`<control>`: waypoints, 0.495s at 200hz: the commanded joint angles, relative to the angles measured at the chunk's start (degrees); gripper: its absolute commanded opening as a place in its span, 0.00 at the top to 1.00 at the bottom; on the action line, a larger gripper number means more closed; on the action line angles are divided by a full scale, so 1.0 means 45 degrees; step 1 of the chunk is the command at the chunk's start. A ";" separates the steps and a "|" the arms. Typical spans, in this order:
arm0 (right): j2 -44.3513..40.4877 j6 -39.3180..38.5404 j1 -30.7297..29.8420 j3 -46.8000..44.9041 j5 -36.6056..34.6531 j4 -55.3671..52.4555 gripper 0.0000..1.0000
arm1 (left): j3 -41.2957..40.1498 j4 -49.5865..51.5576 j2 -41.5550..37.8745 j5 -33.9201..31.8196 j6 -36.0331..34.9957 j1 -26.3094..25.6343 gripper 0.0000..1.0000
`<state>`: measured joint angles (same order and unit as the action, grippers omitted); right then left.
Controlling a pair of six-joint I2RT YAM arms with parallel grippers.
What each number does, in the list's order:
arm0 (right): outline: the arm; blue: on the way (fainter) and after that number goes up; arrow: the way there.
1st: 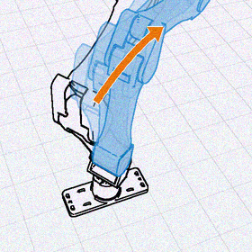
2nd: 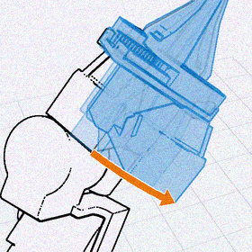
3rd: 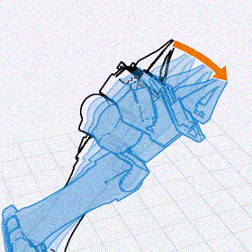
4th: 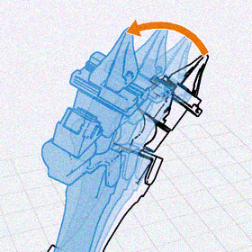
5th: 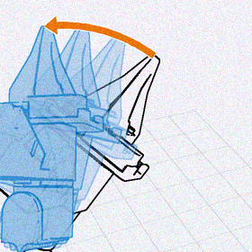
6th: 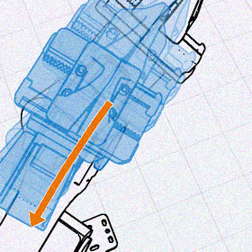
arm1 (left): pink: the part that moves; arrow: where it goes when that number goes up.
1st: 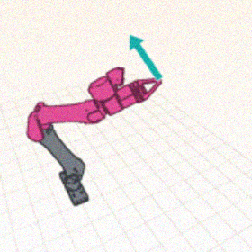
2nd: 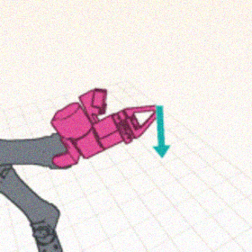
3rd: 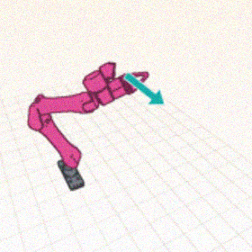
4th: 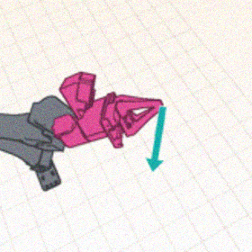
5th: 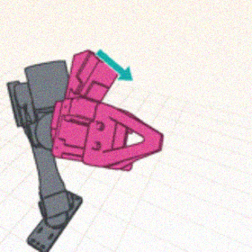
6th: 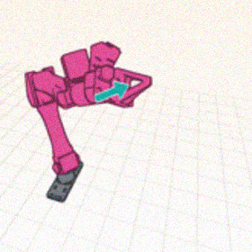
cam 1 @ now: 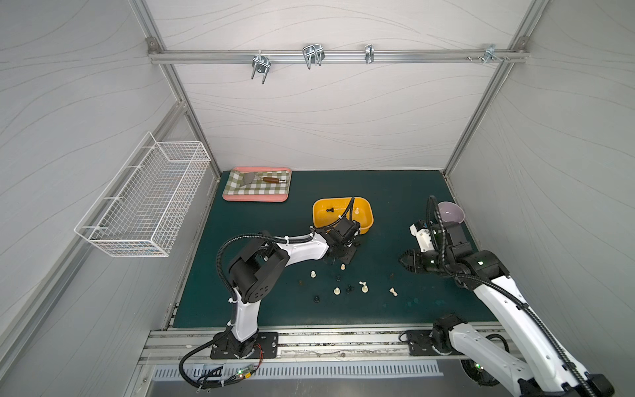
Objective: Put the chess pieces into the storage box
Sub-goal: Pick up the chess piece at the center of the board.
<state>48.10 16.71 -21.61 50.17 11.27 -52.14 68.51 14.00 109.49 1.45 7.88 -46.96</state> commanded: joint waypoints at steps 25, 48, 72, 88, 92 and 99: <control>-0.0139 0.0037 0.0055 -0.0094 0.0016 -0.0427 0.56 | 0.0826 0.0499 -0.1600 0.0901 -0.0161 0.0635 0.95; -0.0129 0.0037 0.0055 -0.0075 0.0022 -0.0457 0.56 | 0.1403 0.0831 -0.1998 0.1282 -0.0047 0.1445 0.95; -0.0120 0.0060 0.0047 -0.0095 0.0011 -0.0426 0.56 | 0.2084 0.1226 -0.2005 0.1191 -0.0297 0.2338 0.94; -0.0112 0.0095 0.0051 -0.0114 -0.0021 -0.0378 0.56 | 0.2709 0.1711 -0.1643 0.0989 -0.0347 0.2945 0.94; -0.0123 0.0098 0.0055 -0.0124 -0.0026 -0.0375 0.56 | 0.2877 0.1880 -0.1524 0.0955 -0.0344 0.3073 0.94; -0.0125 0.0115 0.0054 -0.0134 -0.0038 -0.0344 0.57 | 0.3227 0.2221 -0.1312 0.0896 -0.0357 0.3312 0.94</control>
<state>48.10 16.73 -21.61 50.17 11.27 -52.47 77.89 19.42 101.73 6.04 7.49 -35.03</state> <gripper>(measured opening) 0.436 0.099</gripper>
